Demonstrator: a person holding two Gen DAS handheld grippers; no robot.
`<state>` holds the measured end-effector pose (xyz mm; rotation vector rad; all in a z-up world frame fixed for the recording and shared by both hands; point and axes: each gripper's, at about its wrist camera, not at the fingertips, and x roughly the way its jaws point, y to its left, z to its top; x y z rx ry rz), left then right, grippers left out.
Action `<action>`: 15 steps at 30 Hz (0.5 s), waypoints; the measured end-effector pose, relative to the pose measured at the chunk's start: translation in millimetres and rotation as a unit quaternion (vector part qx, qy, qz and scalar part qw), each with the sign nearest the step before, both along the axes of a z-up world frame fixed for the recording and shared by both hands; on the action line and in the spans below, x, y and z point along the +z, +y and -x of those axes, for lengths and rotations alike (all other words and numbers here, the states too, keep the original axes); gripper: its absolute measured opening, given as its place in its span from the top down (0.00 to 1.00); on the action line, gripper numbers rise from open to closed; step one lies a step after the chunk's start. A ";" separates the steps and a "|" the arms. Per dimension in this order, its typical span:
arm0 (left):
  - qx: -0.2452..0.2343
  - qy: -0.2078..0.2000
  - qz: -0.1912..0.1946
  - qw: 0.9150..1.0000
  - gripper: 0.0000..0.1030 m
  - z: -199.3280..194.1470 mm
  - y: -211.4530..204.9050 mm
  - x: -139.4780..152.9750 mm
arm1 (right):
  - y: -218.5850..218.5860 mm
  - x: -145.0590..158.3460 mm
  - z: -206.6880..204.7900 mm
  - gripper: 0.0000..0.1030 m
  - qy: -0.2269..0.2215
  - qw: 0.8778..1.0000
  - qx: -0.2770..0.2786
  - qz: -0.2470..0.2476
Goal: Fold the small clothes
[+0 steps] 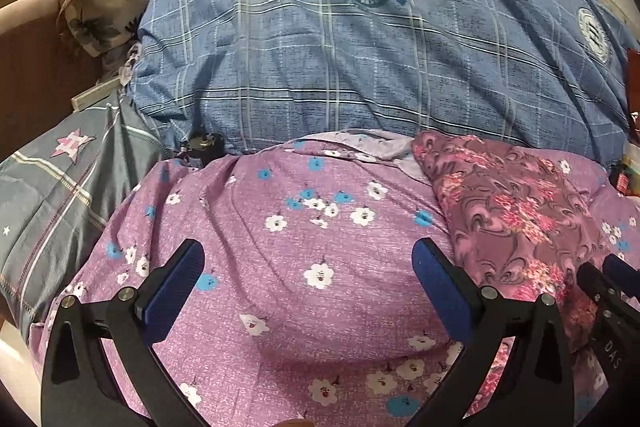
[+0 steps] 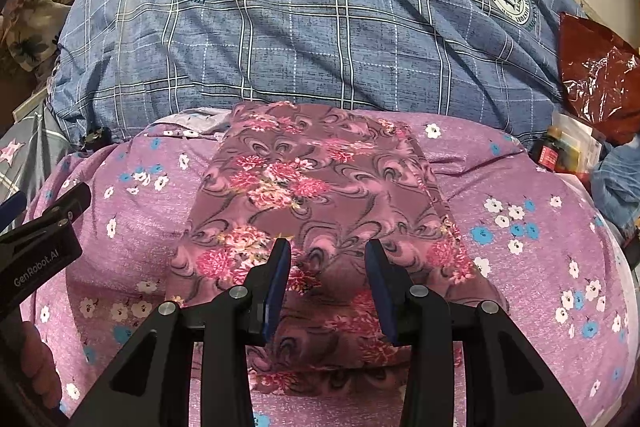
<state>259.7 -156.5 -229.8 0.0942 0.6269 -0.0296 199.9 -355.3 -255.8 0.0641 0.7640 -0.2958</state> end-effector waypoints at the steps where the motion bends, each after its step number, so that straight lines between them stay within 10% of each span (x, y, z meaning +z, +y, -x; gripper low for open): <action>1: -0.009 0.002 0.001 1.000 0.00 1.4 -2.2 0.0 | 0.0 0.3 0.5 0.61 -0.001 1.000 0.000 0.001; 5: -0.061 0.010 0.016 0.998 0.00 6.5 -15.8 -0.1 | -16.3 7.6 4.2 0.58 -0.013 1.000 0.011 -0.004; 9: -0.165 0.114 0.117 0.973 0.00 -14.8 -33.4 -12.7 | -75.5 14.5 4.4 0.06 -0.052 0.995 0.008 -0.082; 15: -0.172 0.222 0.172 0.944 0.00 -64.7 -59.4 -38.6 | -165.0 -21.5 -18.0 0.07 -0.022 0.973 -0.048 -0.225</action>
